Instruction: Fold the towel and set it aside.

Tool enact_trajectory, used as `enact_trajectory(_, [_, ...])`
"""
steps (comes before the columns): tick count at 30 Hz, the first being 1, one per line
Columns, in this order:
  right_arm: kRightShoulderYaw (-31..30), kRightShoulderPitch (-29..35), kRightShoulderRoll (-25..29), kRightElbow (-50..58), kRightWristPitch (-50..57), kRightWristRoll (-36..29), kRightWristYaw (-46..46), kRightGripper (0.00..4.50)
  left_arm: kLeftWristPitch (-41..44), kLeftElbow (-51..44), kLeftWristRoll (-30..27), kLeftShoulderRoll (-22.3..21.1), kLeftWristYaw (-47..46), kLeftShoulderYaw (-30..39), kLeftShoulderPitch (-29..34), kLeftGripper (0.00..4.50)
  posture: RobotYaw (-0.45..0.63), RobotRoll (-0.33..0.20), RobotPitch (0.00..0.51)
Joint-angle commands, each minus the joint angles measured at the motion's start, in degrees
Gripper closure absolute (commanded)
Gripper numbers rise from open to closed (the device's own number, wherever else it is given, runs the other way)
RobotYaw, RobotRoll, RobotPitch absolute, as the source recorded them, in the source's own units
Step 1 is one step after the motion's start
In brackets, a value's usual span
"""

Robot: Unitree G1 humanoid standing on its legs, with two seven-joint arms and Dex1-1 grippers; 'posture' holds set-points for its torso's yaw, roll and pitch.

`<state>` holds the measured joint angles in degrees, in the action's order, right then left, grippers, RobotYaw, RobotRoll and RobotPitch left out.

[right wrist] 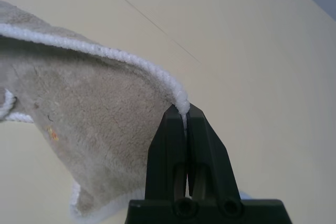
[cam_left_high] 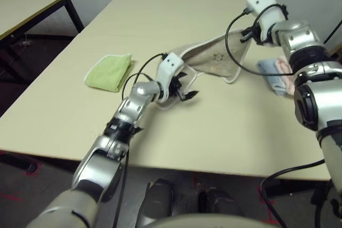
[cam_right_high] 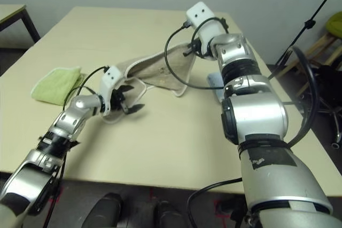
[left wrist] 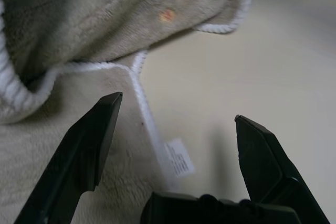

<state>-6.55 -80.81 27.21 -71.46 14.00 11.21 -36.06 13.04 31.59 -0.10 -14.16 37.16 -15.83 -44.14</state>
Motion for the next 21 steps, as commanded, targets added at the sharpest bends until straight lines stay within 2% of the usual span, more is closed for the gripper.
enact_trajectory(1, [0.42, -0.75, -0.38, -0.14, -0.36, -0.17, -0.29, 4.46, -2.30, 8.29, 2.05, 2.34, -2.13, 0.38, -3.45, 0.00, 0.26, 0.000, 0.073])
enact_trajectory(9, [1.08, -1.18, -0.36, 0.56, -0.14, -0.78, -1.77, 4.46, -5.50, 22.86, 5.47, 5.54, -5.01, 0.00, -8.57, 0.00, 0.25, 0.000, 0.077])
enact_trajectory(13, [1.44, -1.24, -0.54, 1.43, 0.13, -1.32, -3.30, 4.50, -5.94, 27.68, 7.78, 5.31, -5.91, -0.70, -9.01, 0.87, 0.25, 0.000, 0.078])
enact_trajectory(17, [1.33, -1.12, -0.53, 2.95, 0.52, -1.81, -5.57, 4.50, -7.39, 29.84, 8.30, 4.62, -5.06, -0.12, -7.93, 2.24, 0.25, 0.000, 0.080])
enact_trajectory(21, [0.94, -0.87, 0.31, 4.35, 1.14, -2.03, -8.41, 4.50, -7.02, 27.39, 7.56, 2.98, -2.47, 0.69, -5.78, 3.60, 0.25, 0.000, 0.080])
